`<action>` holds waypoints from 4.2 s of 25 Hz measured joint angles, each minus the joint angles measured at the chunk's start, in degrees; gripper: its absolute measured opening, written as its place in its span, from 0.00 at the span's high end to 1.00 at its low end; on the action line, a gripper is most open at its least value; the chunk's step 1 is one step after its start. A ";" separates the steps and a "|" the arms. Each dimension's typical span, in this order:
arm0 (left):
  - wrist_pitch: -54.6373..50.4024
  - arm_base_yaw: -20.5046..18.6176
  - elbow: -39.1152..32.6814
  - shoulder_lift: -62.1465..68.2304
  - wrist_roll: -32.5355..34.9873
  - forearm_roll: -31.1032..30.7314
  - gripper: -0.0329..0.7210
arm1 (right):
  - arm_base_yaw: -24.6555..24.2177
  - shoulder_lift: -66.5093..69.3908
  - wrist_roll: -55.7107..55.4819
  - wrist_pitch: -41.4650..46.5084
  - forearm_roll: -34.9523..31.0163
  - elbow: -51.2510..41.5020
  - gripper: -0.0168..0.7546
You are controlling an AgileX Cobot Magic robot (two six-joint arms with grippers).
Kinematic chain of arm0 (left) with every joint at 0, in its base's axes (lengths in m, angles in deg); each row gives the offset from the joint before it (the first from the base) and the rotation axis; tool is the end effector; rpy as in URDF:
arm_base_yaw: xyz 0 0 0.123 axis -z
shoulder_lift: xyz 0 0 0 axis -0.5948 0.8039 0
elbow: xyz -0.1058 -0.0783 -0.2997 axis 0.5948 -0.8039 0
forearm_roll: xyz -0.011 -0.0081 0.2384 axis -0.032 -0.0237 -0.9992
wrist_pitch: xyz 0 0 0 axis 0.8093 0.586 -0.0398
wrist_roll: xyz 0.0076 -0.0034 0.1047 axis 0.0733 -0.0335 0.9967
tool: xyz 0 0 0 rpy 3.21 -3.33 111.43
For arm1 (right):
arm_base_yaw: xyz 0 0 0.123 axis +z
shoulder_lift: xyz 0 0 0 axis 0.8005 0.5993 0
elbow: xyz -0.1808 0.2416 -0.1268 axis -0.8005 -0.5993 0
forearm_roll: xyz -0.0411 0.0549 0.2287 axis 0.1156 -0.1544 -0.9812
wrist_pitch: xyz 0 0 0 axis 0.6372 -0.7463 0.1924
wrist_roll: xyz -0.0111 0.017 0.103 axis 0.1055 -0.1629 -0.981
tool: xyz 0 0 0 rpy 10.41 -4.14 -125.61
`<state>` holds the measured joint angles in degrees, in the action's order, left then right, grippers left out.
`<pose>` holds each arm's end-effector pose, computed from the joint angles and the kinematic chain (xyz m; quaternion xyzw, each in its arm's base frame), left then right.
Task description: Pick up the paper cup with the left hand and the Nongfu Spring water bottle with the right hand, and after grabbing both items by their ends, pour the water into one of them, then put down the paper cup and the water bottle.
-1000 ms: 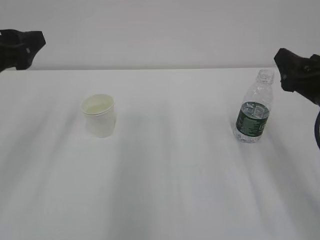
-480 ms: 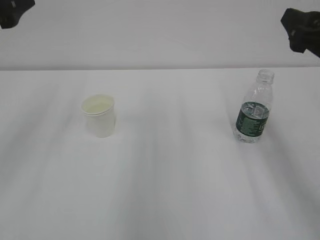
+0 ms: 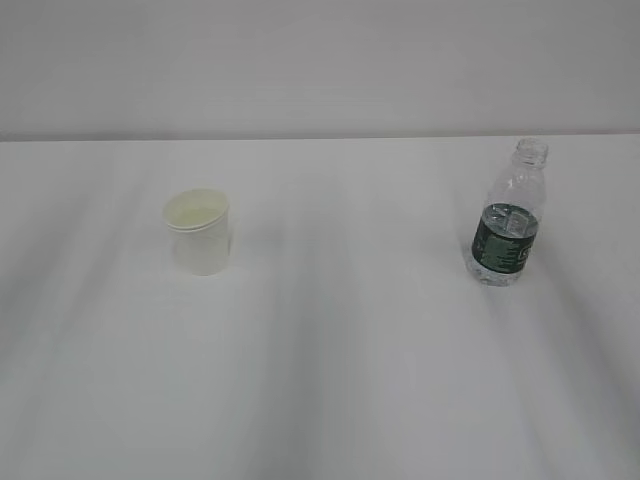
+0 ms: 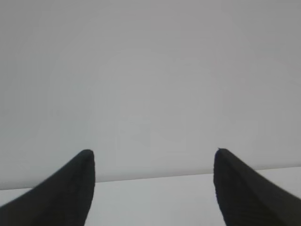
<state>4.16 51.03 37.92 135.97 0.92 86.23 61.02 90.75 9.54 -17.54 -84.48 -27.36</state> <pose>0.2217 -0.0583 0.4060 0.0297 0.7196 -0.1516 0.6770 0.2140 0.0307 0.3814 -0.0329 0.6983 0.0716 0.7115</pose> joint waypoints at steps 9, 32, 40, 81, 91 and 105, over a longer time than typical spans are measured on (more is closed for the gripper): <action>-10.38 0.00 0.00 -11.10 0.00 -0.60 0.22 | 0.00 -13.76 1.11 14.19 0.49 0.00 0.24; -33.24 0.00 0.22 -29.33 0.00 -5.92 0.22 | 0.00 -39.87 1.33 42.33 4.75 0.54 0.24; -41.89 0.00 0.35 -34.90 0.00 -5.80 0.22 | 0.00 -44.95 1.33 48.84 4.75 0.67 0.24; -76.31 0.00 -6.52 -62.70 0.00 -2.77 0.27 | 0.00 -55.91 2.21 87.79 -1.09 1.68 0.24; -76.05 0.00 -9.86 -62.70 0.00 -1.72 0.32 | 0.00 -56.02 2.34 88.87 -0.42 -1.20 0.24; -75.48 0.00 -11.85 -62.70 0.00 -3.49 0.33 | 0.00 -56.02 2.43 84.94 1.71 -8.08 0.24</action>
<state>-71.32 51.03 26.07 73.28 0.92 82.74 61.02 34.74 11.97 67.40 -82.77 -35.44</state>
